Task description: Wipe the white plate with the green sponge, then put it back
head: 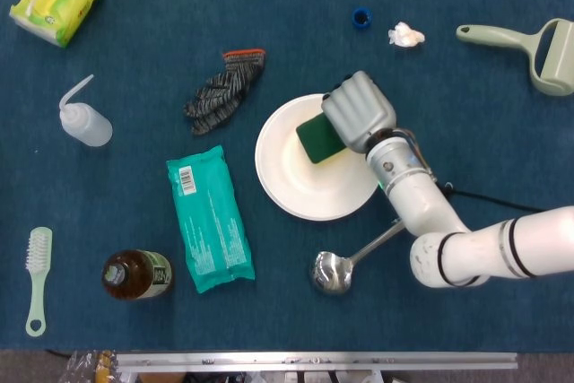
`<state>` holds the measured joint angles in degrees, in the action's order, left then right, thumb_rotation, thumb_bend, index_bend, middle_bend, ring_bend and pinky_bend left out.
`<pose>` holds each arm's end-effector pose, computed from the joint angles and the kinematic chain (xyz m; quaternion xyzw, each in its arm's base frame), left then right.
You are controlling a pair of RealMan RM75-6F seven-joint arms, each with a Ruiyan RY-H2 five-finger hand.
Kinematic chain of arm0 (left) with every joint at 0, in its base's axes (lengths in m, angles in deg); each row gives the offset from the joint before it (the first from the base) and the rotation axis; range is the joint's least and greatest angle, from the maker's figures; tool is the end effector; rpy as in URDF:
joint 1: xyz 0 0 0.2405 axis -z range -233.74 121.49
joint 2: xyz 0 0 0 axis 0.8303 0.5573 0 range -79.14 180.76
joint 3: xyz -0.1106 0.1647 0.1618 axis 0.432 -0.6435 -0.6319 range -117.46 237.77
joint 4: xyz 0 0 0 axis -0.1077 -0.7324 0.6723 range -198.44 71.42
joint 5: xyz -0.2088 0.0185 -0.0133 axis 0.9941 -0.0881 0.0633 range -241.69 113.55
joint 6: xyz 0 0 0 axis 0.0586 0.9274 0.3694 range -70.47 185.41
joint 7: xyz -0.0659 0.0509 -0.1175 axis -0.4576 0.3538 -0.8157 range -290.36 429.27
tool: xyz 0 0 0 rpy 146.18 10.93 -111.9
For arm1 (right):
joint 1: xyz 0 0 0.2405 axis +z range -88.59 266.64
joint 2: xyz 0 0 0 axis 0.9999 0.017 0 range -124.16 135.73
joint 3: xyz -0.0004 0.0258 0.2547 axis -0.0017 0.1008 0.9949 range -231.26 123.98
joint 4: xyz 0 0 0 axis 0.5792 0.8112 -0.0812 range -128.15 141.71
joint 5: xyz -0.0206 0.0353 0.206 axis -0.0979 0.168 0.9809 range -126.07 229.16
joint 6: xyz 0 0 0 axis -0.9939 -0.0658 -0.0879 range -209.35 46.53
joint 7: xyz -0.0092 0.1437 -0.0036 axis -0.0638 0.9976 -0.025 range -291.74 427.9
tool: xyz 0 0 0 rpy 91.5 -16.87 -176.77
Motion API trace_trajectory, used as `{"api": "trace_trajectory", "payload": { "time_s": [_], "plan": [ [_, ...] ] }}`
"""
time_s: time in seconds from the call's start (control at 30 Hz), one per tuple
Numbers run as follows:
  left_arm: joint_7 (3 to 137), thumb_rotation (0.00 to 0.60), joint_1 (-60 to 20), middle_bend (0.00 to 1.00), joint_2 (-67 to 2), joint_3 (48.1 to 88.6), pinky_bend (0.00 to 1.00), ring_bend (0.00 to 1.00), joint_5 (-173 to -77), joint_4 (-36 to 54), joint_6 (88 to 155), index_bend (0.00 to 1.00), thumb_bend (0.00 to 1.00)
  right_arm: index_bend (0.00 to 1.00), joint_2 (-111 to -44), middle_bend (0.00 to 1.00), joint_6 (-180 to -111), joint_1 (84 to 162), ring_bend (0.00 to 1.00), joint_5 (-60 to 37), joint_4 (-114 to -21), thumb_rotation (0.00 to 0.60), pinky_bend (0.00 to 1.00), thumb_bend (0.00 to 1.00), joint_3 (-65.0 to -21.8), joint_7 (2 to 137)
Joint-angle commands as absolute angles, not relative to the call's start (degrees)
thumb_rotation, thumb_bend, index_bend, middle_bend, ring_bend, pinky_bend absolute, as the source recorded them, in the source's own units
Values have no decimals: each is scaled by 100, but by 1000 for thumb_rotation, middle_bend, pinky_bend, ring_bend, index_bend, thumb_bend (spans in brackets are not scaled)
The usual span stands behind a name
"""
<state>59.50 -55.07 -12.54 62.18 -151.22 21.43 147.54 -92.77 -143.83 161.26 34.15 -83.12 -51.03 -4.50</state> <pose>-0.3401 0.1574 0.1853 -0.5662 -0.3873 -0.4063 0.6036 -0.0534 -0.3328 -0.0872 0.8713 -0.1608 0.1046 0.4518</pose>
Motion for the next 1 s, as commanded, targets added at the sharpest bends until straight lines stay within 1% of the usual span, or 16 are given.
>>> {"api": "trace_trajectory", "payload": {
  "time_s": [0.03,0.57,0.77,1.0],
  "plan": [
    [5946,600,-5505,155,-1260,6219,133,90,-15123,2142,14751,172,469,519,-9336,422,-14349,16122,360,3445,-8250,600,612,254,-5162,-492],
    [6001,600,-5480,155,-1276,6222,133,89,-15144,2162,14717,172,469,519,-8940,422,-14512,15913,360,3522,-8447,600,612,254,-5325,-481],
    [6003,600,-5503,155,-1254,6243,133,89,-15139,2167,14780,172,469,519,-8518,422,-14603,15704,360,3172,-8893,600,612,254,-5206,2],
    [5999,600,-5496,155,-1254,6242,133,89,-15138,2162,14757,172,469,519,-7865,422,-14868,15352,360,2725,-9602,600,612,255,-5368,418]
  ]
}}
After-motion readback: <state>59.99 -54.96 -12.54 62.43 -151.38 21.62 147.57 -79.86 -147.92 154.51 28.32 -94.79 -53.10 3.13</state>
